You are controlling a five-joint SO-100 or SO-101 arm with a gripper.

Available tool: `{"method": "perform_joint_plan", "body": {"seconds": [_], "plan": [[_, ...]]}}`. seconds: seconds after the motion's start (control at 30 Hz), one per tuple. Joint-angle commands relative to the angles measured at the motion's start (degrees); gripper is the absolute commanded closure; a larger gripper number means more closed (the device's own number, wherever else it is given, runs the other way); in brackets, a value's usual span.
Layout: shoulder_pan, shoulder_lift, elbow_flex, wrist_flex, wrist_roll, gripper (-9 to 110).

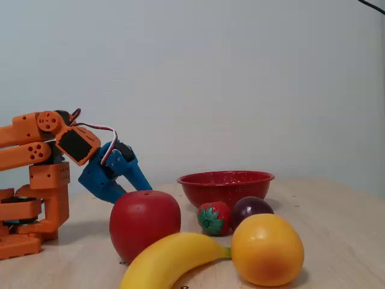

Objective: Put the peach in the red bowl.

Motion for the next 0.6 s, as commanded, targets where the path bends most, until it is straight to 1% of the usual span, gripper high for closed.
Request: {"method": "perform_joint_plan", "body": {"seconds": [0.0, 0.23, 0.33, 0.43, 0.57], "plan": [[-1.8, -6.0, -5.0, -0.4, 2.5, 101], [-1.8, -6.4, -5.3, -0.4, 2.5, 101], [-1.8, -9.8, -8.3, -0.4, 2.9, 101], [-2.8, -17.3, -15.9, 0.0, 3.7, 101], [-4.7, -30.7, -31.6, 4.6, 6.7, 101]]}}
